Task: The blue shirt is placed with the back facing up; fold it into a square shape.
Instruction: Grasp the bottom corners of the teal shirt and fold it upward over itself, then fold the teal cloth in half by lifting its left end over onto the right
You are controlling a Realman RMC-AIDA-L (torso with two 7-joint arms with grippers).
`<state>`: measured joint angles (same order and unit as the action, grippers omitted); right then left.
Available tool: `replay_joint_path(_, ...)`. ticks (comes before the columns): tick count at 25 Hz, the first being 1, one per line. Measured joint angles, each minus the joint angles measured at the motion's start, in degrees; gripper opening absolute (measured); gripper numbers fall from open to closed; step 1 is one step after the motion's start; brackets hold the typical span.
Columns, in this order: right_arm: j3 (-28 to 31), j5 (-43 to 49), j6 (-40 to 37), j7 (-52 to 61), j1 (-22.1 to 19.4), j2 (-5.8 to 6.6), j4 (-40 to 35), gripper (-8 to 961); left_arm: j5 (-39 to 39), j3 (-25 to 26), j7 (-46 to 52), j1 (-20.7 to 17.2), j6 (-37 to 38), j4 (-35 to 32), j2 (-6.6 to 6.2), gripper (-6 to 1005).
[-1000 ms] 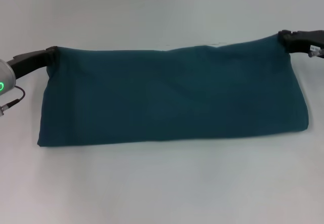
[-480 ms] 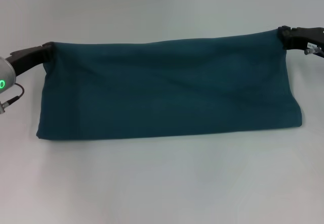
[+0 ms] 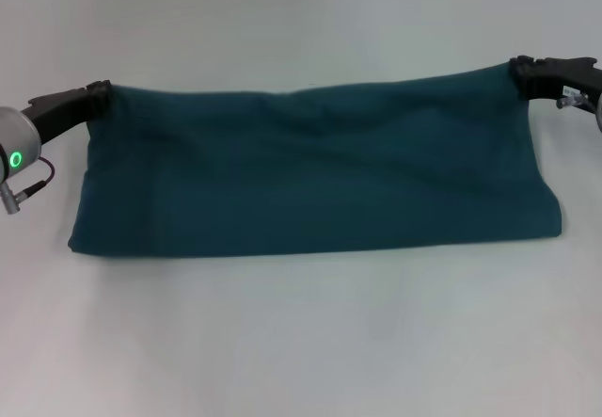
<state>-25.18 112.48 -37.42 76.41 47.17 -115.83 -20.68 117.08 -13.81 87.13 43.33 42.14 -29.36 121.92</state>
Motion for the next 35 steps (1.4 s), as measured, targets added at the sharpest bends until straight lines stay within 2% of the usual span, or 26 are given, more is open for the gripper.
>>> replay_joint_path(5, -1.07, -0.17, 3.69, 0.16, 0.11, -0.58, -0.38, 57, -3.04, 0.02, -0.88, -0.26, -4.01, -0.05, 0.68, 112)
replay_joint_path(8, -1.19, -1.21, 4.84, 0.07, 0.13, -0.67, -0.75, 268, -4.43, 0.02, -1.3, -0.58, -5.31, -0.07, 0.74, 124)
replay_joint_path(16, -1.36, -2.3, 2.07, 1.64, -0.09, -0.09, -1.27, 442, -7.83, -0.02, -3.36, -2.19, -4.79, -0.28, 0.97, 420)
replay_joint_path(19, -1.4, -2.17, -2.2, 3.96, -1.01, 0.22, -1.36, 507, -7.84, -0.77, -2.98, -3.98, 1.21, -0.66, 0.96, 544)
replay_joint_path(24, -1.68, -1.88, -14.35, 9.6, -5.37, 0.72, -4.34, 711, -7.8, -2.64, -2.22, -8.57, 17.5, -2.99, 0.67, 803)
replay_joint_path(27, -1.75, -2.1, -22.81, 12.94, -9.04, 0.3, -8.82, 762, -7.77, -4.42, -0.8, -11.37, 24.79, -5.63, 0.78, 802)
replay_joint_path(31, -1.71, -2.18, -32.17, 17.76, -13.9, -0.72, -15.17, 811, -7.78, -5.23, 1.28, -15.35, 32.47, -9.85, 1.85, 801)
replay_joint_path(35, -1.75, -1.89, -38.16, 22.17, -17.56, -0.43, -18.14, 806, -7.79, -5.26, 2.08, -17.72, 35.41, -10.51, 1.95, 800)
